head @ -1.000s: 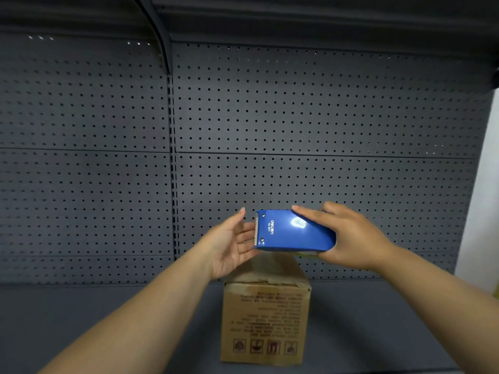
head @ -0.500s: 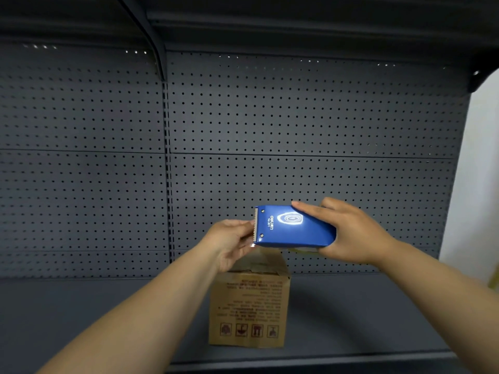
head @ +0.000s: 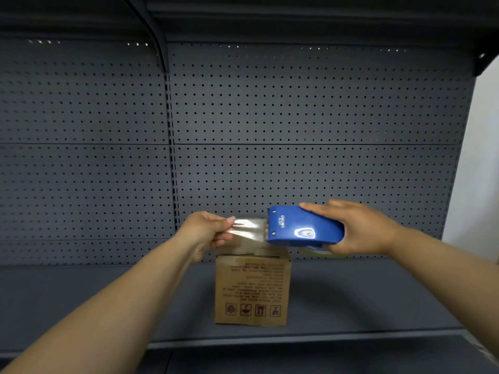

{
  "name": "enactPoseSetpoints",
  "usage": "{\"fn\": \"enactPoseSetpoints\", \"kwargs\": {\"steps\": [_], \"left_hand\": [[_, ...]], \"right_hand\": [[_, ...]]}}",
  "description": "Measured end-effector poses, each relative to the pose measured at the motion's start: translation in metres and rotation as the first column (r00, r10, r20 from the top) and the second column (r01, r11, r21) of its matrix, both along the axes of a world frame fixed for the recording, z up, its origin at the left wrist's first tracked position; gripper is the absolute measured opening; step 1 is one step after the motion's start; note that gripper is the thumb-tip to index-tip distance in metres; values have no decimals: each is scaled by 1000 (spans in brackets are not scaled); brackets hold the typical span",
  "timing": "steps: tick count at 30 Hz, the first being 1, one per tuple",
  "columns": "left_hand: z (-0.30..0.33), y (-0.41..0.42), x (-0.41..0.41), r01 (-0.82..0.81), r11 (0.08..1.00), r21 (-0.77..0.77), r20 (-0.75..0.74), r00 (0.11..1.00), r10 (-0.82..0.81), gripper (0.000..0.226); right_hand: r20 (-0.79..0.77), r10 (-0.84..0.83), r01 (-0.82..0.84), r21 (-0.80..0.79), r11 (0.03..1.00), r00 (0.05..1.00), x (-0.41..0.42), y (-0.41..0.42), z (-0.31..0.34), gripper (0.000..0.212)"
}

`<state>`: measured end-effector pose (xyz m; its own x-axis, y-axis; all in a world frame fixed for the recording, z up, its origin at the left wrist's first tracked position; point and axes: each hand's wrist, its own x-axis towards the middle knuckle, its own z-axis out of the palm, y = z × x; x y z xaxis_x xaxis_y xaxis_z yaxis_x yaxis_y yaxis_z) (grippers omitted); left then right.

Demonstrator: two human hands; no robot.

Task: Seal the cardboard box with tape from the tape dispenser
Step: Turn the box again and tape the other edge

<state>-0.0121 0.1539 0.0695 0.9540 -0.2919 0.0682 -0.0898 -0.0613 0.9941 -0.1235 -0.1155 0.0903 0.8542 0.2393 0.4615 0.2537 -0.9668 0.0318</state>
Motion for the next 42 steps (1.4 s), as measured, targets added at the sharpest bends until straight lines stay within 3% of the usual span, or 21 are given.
{"fn": "enactPoseSetpoints", "kwargs": {"steps": [5,23,35,39,42], "left_hand": [[-10,38,15,-34,993,110,-17,999,36,15],[-42,12,37,-137,909,394,121,988,96,26],[-76,15,33,-127,949,287,109,989,99,40],[-91,18,33,-134,934,331,237,970,55,32],[-86,26,47,-337,820,463,571,820,15,40]], "right_hand": [[-78,-56,57,13,998,995,-14,-34,-14,76],[-93,-147,137,-105,985,985,10,-51,-38,79],[-139,-112,112,-2,994,984,22,-57,-61,80],[-144,-92,92,-6,996,985,27,-58,-62,79],[-138,-95,92,-27,995,986,28,-59,-57,79]]}}
